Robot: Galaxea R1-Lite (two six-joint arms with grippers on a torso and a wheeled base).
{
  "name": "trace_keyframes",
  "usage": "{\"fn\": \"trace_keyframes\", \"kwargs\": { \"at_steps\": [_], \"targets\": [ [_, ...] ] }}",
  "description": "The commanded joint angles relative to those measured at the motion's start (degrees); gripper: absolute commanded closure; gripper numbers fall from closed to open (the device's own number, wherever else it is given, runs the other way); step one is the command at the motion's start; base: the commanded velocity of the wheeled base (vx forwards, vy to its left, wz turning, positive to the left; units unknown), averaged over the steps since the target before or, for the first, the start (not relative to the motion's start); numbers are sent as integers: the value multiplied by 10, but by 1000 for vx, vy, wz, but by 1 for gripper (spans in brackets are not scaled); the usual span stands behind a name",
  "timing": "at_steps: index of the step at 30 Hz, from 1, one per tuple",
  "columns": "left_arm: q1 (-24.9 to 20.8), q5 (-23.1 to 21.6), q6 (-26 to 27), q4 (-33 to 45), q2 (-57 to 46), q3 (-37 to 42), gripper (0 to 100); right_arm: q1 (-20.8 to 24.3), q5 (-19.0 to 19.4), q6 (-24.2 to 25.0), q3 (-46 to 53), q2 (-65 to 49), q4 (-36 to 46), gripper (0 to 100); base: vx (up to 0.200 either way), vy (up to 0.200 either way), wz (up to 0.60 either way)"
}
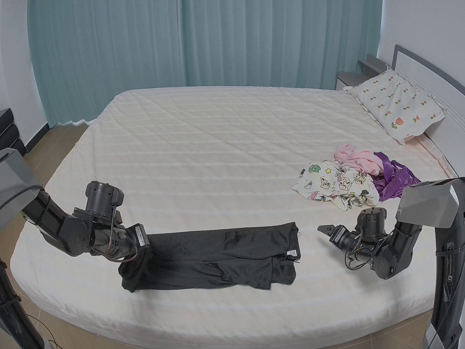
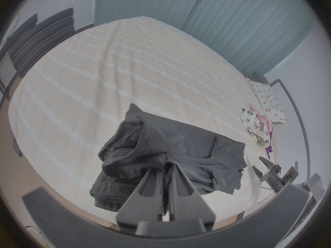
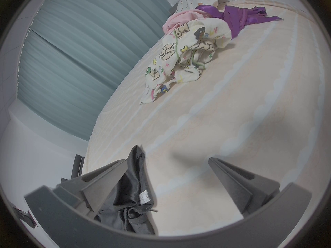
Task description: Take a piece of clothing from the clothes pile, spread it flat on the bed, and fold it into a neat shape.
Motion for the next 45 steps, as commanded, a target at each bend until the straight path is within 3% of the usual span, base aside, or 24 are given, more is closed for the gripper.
{"fn": "trace_keyframes", "kwargs": {
  "at_steps": [1, 10, 23, 29, 36, 37, 41, 45],
  "targets": [
    [-27, 5, -2, 14, 0, -18, 100, 1, 0, 0, 0, -1, 0, 0, 0, -200, 0],
    [-81, 28, -37, 46, 16, -68, 100, 1, 0, 0, 0, -4, 0, 0, 0, -200, 0],
    [-152, 39, -72, 101, 123, -201, 100, 2, 0, 0, 1, -3, 0, 0, 0, -200, 0],
    [-157, 109, -91, 103, 197, -276, 100, 6, 0, 0, 2, -2, 0, 0, 0, 0, 0],
    [-167, 107, -123, 129, 212, -300, 100, 6, 0, 0, 3, 0, 0, 0, 0, 0, 0],
    [-167, 107, -123, 128, 212, -301, 0, 6, 0, 0, 3, 0, 0, 0, 0, 0, 0],
    [-167, 104, -146, 122, 207, -309, 0, 9, 0, 0, 4, 1, 0, 0, 0, 0, 0],
    [-165, 65, -201, 122, 168, -312, 0, 9, 0, 0, 4, 1, 0, 0, 0, 0, 0]
  ]
}}
